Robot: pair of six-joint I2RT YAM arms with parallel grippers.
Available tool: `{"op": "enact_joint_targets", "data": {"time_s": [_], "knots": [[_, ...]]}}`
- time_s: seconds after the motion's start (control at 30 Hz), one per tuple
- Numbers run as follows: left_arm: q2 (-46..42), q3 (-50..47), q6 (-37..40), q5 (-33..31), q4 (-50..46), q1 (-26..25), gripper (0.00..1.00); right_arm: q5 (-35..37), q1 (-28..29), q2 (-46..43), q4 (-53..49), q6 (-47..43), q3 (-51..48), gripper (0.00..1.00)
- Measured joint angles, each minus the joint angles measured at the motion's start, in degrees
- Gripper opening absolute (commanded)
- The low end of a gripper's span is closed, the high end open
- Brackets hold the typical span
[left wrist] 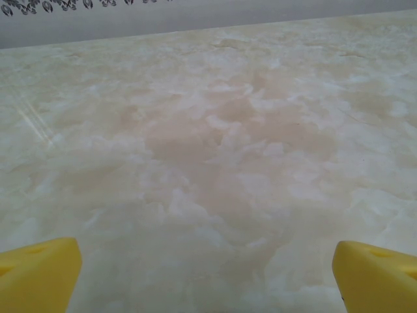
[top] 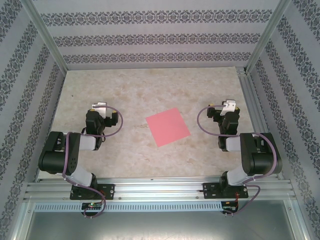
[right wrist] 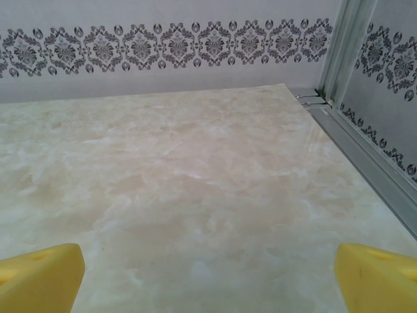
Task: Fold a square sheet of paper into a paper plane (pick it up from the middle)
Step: Fold the square sheet of paper in half at the center of the table.
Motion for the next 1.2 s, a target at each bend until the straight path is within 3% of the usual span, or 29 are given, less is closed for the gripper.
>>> {"op": "enact_joint_targets", "data": {"time_s": [0.2, 0.33, 0.47, 0.6, 0.7, 0.8, 0.97, 1.2], "knots": [[-11.06, 0.96, -1.73, -1.62, -8.02, 0.11, 1.0, 0.15, 0.37, -4.55, -7.89, 0.07, 1.95, 0.98], [-19.26, 2.6, -4.72, -3.5, -15.19, 0.11, 1.0, 0.2, 0.37, -11.1, -27.32, 1.64, 11.74, 0.98], [-23.1, 7.82, -11.23, -7.02, -25.42, 0.11, 1.0, -0.52, 0.35, -13.38, -44.61, 9.16, 24.65, 0.98], [-24.48, 10.19, -18.62, -7.93, -31.45, 0.17, 1.0, -8.63, 0.31, -14.49, -51.89, 16.48, 28.11, 0.98], [-24.09, 10.21, -23.96, -4.52, -33.92, 0.79, 1.0, -16.74, 0.96, -12.66, -56.41, 21.29, 28.2, 0.98], [-20.65, 11.21, -27.98, 2.03, -35.19, 0.83, 1.0, -19.85, 4.61, -9.33, -63.12, 22.95, 30.6, 0.98], [-13.92, 14.16, -31.41, 10.03, -36.48, -1.99, 1.0, -16.44, 15.93, -4.76, -74.71, 20.79, 40.13, 0.97], [-9.64, 17.57, -31.95, 12.52, -37.92, -10.75, 1.0, -9.09, 25.7, 2.75, -87.1, 16.39, 51.43, 0.95]]}}
